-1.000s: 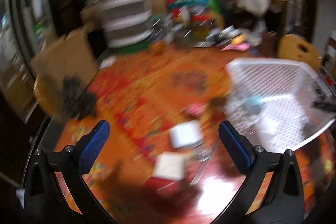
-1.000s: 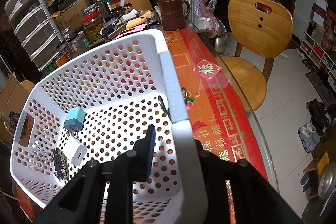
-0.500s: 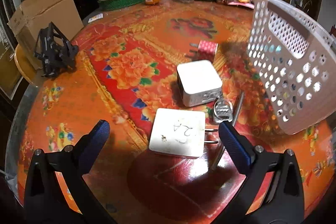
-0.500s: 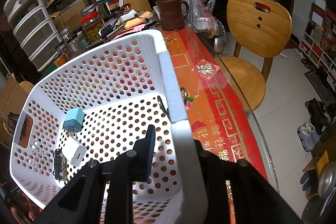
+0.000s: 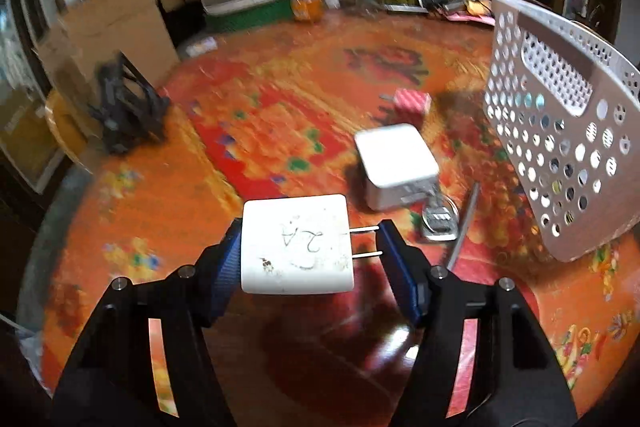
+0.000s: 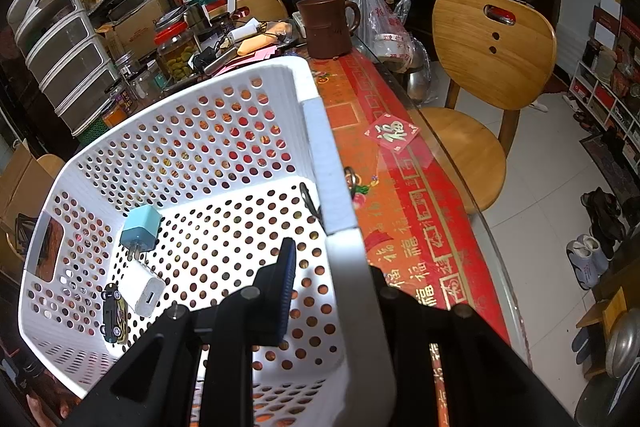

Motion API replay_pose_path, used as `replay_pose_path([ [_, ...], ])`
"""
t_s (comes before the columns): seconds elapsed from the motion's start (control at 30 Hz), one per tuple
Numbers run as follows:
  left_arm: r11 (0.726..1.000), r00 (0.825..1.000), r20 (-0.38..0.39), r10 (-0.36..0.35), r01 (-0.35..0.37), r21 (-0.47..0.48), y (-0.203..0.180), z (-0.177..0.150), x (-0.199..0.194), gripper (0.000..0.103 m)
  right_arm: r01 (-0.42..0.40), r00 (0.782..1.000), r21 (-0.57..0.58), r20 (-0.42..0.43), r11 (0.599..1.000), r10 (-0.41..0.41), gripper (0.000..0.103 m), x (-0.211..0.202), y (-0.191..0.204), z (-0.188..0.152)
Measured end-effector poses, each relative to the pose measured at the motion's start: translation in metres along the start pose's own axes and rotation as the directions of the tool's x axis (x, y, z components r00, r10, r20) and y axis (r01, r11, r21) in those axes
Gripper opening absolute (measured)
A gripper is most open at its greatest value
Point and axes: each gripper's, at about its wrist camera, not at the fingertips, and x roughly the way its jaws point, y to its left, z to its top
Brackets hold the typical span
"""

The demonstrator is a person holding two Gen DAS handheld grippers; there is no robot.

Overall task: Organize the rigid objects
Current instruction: 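Grasp the white charger marked with writing using the left tool, then carry the white charger into the basket and release it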

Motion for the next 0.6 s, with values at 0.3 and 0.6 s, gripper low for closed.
replay_pose_path([
  [0.3, 0.993, 0.987, 0.115, 0.115, -0.116, 0.001, 0.016, 0.036, -0.047, 0.063, 0.000, 1.000, 0.000, 0.000, 1.000, 0.000, 0.023, 0.000, 0.000, 0.000],
  [0.6, 0.996, 0.985, 0.144, 0.090, -0.092, 0.007, 0.012, 0.053, -0.069, 0.063, -0.003, 1.000, -0.002, -0.001, 1.000, 0.003, 0.023, 0.000, 0.002, -0.001],
])
